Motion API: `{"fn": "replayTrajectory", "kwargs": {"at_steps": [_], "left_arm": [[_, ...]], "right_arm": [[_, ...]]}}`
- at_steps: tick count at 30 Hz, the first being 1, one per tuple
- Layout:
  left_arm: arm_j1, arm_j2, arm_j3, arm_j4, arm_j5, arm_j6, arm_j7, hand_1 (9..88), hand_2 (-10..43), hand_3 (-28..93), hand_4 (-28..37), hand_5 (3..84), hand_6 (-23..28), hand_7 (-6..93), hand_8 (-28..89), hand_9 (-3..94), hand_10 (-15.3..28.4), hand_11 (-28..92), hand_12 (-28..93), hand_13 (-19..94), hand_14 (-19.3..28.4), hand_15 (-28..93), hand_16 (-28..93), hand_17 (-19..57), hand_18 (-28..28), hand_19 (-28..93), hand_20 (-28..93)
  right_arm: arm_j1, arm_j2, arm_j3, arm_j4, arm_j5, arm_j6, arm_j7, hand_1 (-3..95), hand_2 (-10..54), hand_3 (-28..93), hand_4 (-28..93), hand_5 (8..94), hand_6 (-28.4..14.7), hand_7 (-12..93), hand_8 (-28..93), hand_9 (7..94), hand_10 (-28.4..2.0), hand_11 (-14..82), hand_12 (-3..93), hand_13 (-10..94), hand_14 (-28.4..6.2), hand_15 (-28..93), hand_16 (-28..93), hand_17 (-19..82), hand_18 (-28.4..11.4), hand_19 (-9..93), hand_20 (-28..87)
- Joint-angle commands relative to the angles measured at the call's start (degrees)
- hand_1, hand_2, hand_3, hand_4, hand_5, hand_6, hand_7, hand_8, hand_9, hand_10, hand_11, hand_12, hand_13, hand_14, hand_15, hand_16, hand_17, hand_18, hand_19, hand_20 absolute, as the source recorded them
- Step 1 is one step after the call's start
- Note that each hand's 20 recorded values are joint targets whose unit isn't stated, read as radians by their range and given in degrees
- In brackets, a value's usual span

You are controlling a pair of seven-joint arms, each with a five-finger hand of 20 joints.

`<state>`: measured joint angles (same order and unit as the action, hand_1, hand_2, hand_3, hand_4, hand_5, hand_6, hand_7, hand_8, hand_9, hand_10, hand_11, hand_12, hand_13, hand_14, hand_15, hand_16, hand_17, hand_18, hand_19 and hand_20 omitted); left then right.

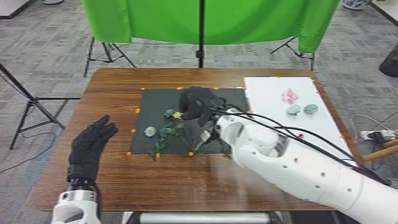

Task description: Arrange flowers

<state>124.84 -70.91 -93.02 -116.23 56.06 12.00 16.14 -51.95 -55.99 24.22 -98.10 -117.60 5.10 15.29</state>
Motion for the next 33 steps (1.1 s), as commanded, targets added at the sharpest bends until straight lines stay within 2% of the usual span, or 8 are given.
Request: {"fn": "replayTrajectory", "kwargs": {"at_steps": [1, 9, 18, 21, 26, 33], "left_arm": [[0.03, -0.49, 1.69, 1.60, -0.38, -0.26, -0.38, 23.1, 2.5, 66, -28.1, 46.1, 3.3, 11.3, -5, 44.0, 12.9, 16, 14, 33, 16.6, 25, 3, 4.1, 13.6, 7, 22], [-0.76, -0.64, 2.21, 1.97, -0.35, -0.57, -0.17, 23.1, 2.4, 66, -28.1, 46.2, 3.3, 11.3, -5, 44.1, 12.9, 16, 14, 33, 16.6, 25, 3, 4.1, 13.7, 7, 22], [0.13, -0.77, 1.78, 1.75, -0.62, -0.26, 0.34, 23.2, 2.4, 66, -28.0, 46.3, 3.3, 11.2, -5, 44.1, 12.9, 16, 14, 33, 16.6, 25, 3, 4.1, 13.6, 7, 22], [0.04, -0.81, 1.83, 1.81, -0.23, -0.73, 0.01, 23.1, 2.3, 66, -27.8, 46.3, 3.3, 11.3, -5, 44.1, 12.9, 16, 14, 33, 16.6, 25, 3, 4.1, 13.6, 7, 22], [-0.03, -1.00, 1.94, 1.85, 0.15, -1.22, 0.11, 23.3, 2.1, 66, -27.5, 46.2, 3.4, 11.3, -5, 44.1, 12.9, 16, 14, 32, 16.6, 25, 3, 4.1, 13.6, 7, 22], [0.20, -1.01, 1.80, 1.78, 0.05, -1.12, 0.14, 23.7, 1.8, 66, -26.7, 46.1, 3.3, 11.2, -5, 44.0, 12.8, 16, 14, 32, 16.6, 25, 3, 4.1, 13.6, 7, 22]], "right_arm": [[2.20, -4.55, -2.53, 4.17, -3.16, 0.90, 0.68, 61.9, -9.5, 54, -16, 78.7, 0.3, 19, 12, 90.6, -8.7, 11.2, 43.2, 91, -1.2, 57, 37, 66, -10.1, 93, 59], [4.00, -6.83, -4.08, 7.05, -4.15, 2.59, 0.61, 61.6, -9.5, 54, -16, 78.5, 0.4, 19, 11, 90.0, -8.6, 11.9, 43.5, 91, -1.2, 57, 37, 66, -10.1, 93, 59], [3.73, -6.03, -5.30, 8.64, -4.55, 2.23, 0.80, 61.1, -9.5, 53, -16, 77.5, 0.8, 19, 10, 89.6, -8.7, 12.0, 43.7, 91, -1.3, 57, 37, 66, -10.2, 93, 59], [3.72, -6.19, -5.54, 9.18, -4.74, 1.93, 0.53, 60.6, -9.5, 53, -16, 77.4, 0.8, 19, 10, 89.4, -8.6, 11.9, 43.9, 91, -1.3, 57, 37, 66, -10.3, 93, 59], [3.49, -6.06, -5.61, 8.99, -4.91, 1.18, 0.54, 59.1, -9.5, 50, -15, 76.5, 0.3, 18, 10, 88.2, -8.8, 14.0, 42.5, 91, -1.4, 57, 37, 66, -10.2, 93, 58], [3.29, -4.92, -5.02, 8.21, -5.14, 0.17, 0.11, 58.5, -9.5, 49, -15, 75.1, 0.2, 18, 10, 86.9, -8.9, 14.5, 42.3, 90, -1.4, 57, 37, 66, -10.3, 93, 58]]}}
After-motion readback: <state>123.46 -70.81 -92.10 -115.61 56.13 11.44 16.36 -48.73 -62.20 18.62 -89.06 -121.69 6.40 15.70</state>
